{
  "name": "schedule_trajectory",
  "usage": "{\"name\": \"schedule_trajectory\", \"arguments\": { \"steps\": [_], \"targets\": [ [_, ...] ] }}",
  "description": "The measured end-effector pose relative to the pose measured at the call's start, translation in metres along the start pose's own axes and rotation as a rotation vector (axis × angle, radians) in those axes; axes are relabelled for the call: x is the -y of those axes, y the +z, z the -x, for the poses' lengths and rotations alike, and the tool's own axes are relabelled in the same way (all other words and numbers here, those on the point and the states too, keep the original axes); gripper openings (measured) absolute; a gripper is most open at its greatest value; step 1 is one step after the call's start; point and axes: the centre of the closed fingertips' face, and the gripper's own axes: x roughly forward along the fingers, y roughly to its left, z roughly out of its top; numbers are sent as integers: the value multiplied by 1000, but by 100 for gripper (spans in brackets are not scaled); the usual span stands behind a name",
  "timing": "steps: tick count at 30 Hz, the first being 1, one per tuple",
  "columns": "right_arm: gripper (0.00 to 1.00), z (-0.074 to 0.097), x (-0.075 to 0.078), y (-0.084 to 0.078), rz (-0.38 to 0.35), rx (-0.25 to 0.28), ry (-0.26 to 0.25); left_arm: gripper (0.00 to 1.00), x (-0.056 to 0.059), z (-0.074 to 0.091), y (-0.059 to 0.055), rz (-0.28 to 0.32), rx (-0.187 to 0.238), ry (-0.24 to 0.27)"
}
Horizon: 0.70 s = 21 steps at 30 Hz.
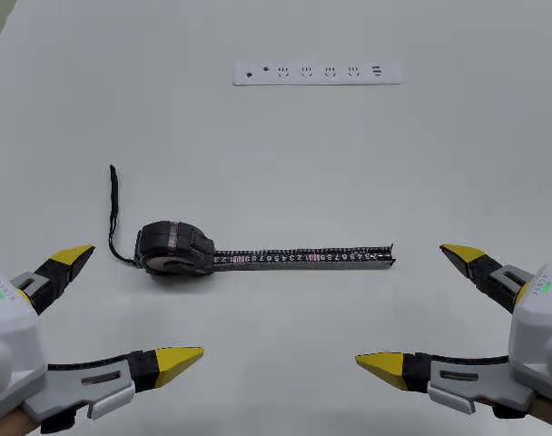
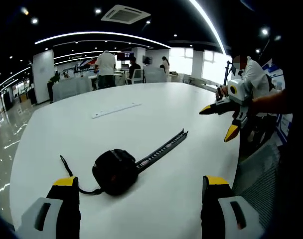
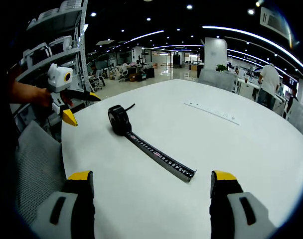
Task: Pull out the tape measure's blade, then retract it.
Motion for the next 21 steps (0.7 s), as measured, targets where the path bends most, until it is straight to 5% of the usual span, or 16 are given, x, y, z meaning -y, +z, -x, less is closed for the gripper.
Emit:
{"name": "schedule_trajectory", "arguments": {
  "steps": [11, 21],
  "targets": [
    [100, 4, -13, 11, -60, 36, -69, 100, 7, 5, -1, 48, 19, 100],
    [100, 5, -25, 10, -77, 31, -74, 100, 13, 12, -3, 63, 18, 170]
  ]
}}
